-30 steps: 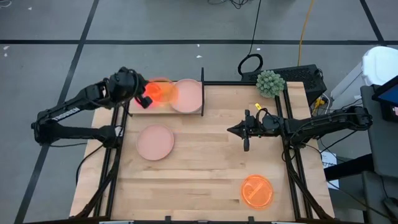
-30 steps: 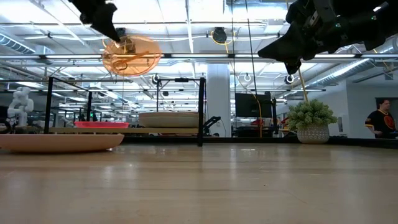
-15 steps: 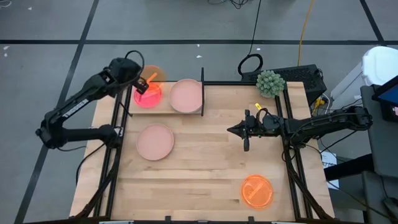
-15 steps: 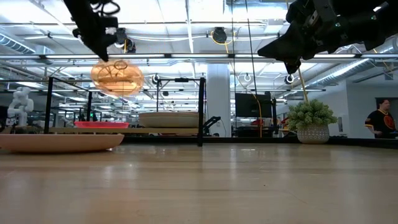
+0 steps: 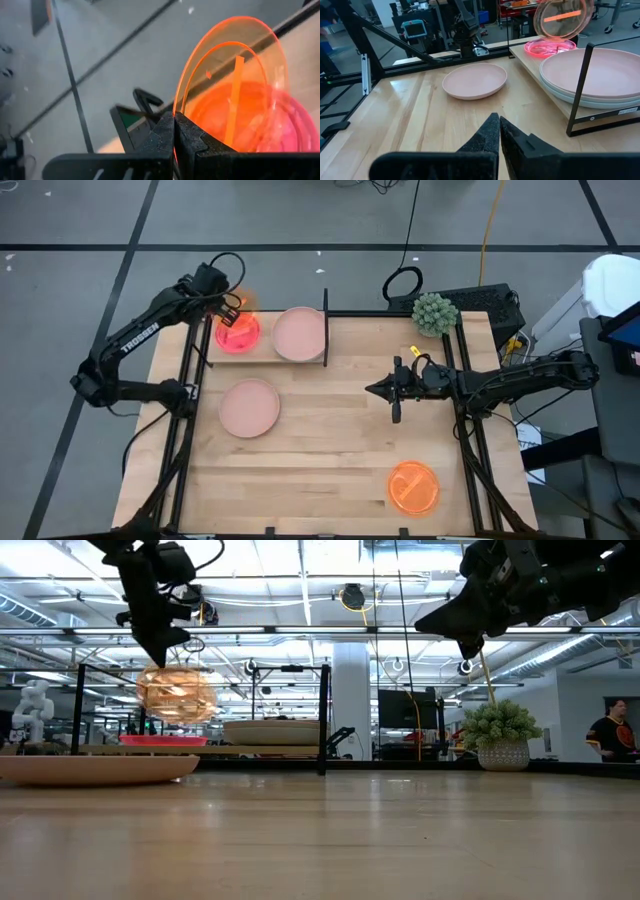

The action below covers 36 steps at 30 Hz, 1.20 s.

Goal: Place and stack plates onto a shelf
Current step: Stack the left orange transparent plate on top of the pink transparent plate on the shelf

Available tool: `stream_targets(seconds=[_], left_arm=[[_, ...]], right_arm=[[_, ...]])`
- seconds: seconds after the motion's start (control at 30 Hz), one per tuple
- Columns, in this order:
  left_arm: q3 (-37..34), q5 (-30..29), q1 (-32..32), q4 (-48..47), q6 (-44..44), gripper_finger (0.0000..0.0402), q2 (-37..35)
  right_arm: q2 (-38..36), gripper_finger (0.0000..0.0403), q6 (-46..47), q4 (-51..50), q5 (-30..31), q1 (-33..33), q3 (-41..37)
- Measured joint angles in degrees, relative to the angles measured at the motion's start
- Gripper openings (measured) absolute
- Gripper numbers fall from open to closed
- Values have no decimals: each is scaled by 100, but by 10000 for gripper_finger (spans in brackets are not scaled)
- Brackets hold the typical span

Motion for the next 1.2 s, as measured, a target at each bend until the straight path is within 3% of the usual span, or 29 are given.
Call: stream_targets(seconds=[0.2,0.93,1.2], left_arm=[[0,498,326,-264,-45,1,9],[-2,716,329,-320,276,1,20],[-7,723,329,-306,246,1,420]], right_arm=[[0,0,0,-15,1,1,-2],[0,0,0,-14,0,2,-7],[0,0,0,-12,1,0,-7]])
